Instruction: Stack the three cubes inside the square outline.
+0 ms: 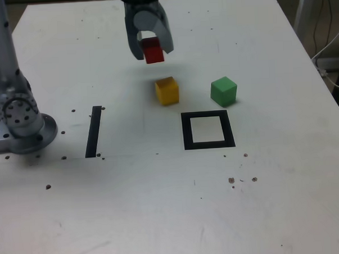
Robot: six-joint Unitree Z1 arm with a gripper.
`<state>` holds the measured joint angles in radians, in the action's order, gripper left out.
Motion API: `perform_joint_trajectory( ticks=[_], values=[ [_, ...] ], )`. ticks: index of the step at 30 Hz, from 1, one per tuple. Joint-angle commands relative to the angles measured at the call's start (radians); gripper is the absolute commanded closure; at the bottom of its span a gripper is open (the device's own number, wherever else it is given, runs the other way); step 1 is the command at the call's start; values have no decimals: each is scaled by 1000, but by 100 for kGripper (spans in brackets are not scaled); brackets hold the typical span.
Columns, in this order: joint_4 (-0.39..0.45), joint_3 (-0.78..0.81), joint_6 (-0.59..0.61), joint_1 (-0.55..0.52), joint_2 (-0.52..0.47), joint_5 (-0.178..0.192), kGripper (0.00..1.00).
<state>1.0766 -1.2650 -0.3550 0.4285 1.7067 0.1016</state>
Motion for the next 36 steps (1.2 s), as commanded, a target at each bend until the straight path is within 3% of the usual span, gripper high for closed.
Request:
perform_joint_trajectory(
  ticks=[1,9,16,26,36],
  values=[
    [21,-4,52,-120,1,5,81],
    [68,-19,218,-374,6,-6,81],
    [111,-100,296,-504,54,-5,81],
    [121,-187,311,-536,191,-15,78],
    [120,-221,370,-536,263,-24,78]
  ],
)
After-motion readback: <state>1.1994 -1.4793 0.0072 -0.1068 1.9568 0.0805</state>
